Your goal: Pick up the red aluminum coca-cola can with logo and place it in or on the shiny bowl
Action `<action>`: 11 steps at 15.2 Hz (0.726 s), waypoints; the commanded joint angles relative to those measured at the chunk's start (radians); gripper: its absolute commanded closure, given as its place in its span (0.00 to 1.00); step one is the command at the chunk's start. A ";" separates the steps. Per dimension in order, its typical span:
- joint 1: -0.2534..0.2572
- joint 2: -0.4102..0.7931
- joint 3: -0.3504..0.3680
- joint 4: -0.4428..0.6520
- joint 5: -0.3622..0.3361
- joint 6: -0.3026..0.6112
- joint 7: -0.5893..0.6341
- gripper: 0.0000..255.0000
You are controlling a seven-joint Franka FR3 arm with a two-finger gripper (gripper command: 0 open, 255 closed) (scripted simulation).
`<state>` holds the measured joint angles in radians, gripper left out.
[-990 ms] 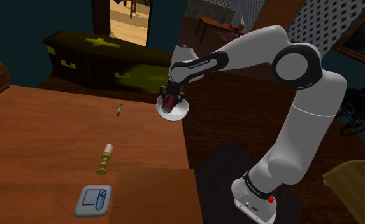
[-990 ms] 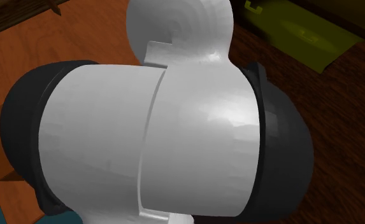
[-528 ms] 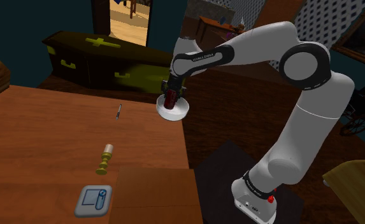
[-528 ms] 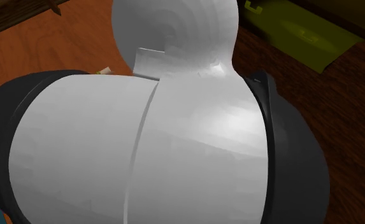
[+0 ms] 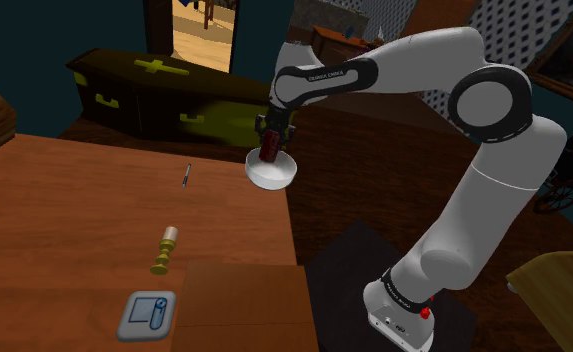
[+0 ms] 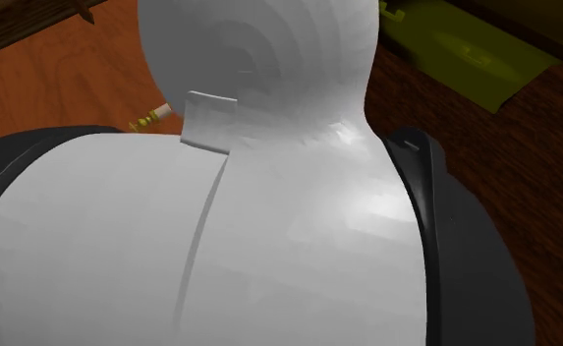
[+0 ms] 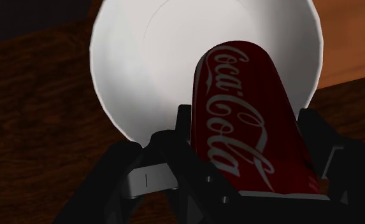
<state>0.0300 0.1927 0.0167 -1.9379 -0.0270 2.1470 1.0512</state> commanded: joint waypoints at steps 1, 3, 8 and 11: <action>0.001 -0.010 0.000 0.012 0.000 -0.023 0.000 1.00; 0.001 -0.021 0.001 0.027 0.001 -0.047 0.000 1.00; -0.010 -0.095 -0.006 -0.043 0.004 -0.052 -0.019 1.00; -0.010 -0.080 -0.007 -0.066 0.003 -0.014 -0.018 1.00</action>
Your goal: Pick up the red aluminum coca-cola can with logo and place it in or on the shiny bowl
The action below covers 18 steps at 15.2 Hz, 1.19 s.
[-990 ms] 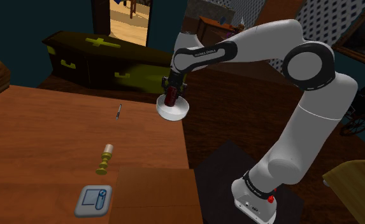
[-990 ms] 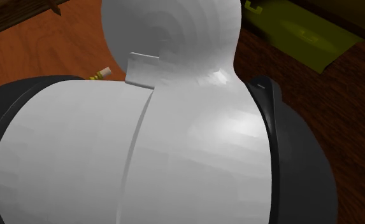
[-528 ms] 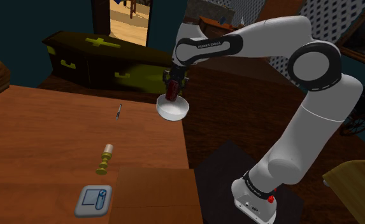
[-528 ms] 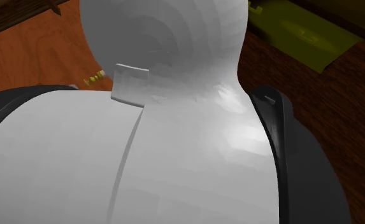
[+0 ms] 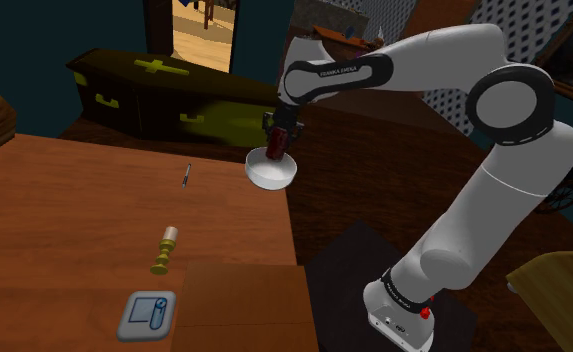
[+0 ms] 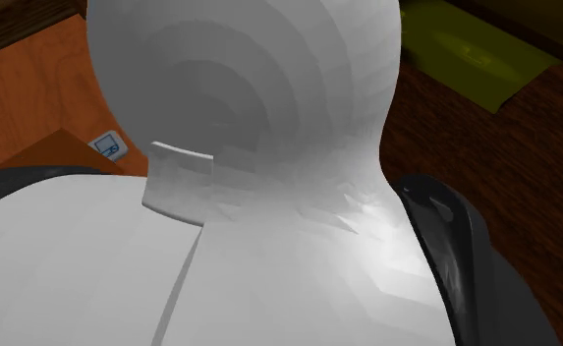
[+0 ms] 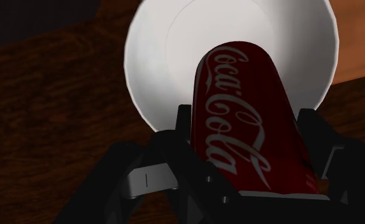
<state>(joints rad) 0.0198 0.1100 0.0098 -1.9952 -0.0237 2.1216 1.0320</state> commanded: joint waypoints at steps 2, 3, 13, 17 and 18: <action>0.000 0.013 0.000 -0.022 -0.001 0.036 0.002 1.00; 0.000 0.019 0.000 -0.029 -0.001 0.049 0.002 1.00; 0.001 0.067 0.000 -0.072 -0.003 0.140 0.005 1.00; 0.001 0.067 0.000 -0.072 -0.003 0.140 0.005 1.00; 0.001 0.067 0.000 -0.072 -0.003 0.140 0.005 1.00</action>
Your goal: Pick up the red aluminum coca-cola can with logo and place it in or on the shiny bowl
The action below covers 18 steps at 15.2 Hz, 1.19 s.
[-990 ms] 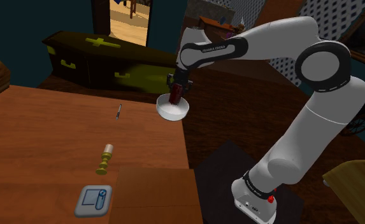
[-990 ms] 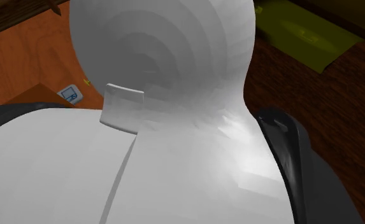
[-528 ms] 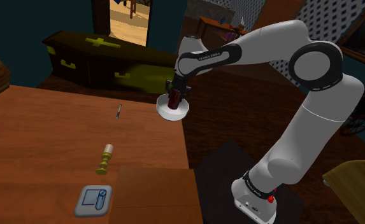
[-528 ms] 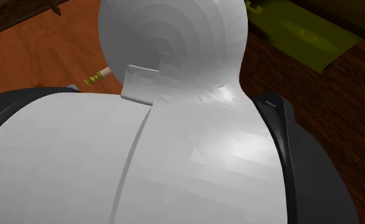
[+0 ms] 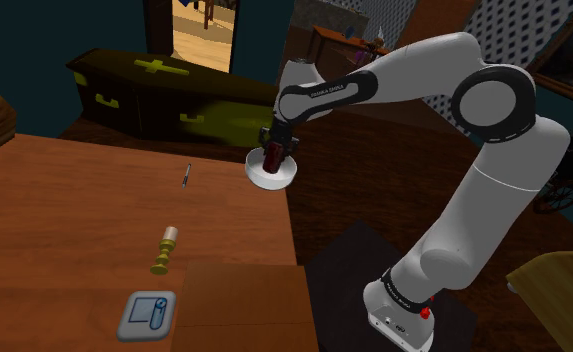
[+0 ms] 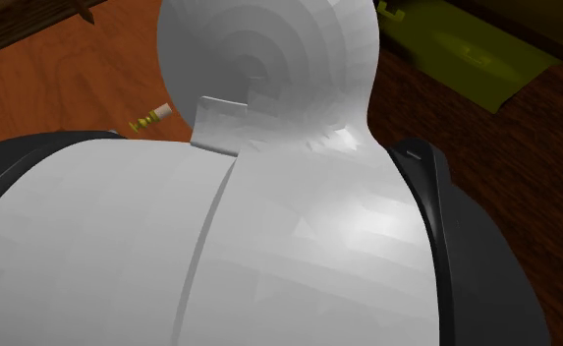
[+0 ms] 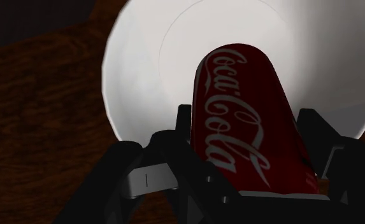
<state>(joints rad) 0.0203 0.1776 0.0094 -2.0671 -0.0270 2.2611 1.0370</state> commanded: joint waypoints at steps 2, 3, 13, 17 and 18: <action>0.000 0.000 0.000 0.000 0.000 0.000 0.000 0.00; 0.000 0.000 0.000 0.000 0.000 0.000 0.000 0.00; 0.001 -0.063 0.001 0.054 0.003 -0.116 -0.002 0.00; 0.001 -0.063 0.001 0.054 0.003 -0.116 -0.002 0.00; 0.001 -0.063 0.001 0.054 0.003 -0.116 -0.002 0.00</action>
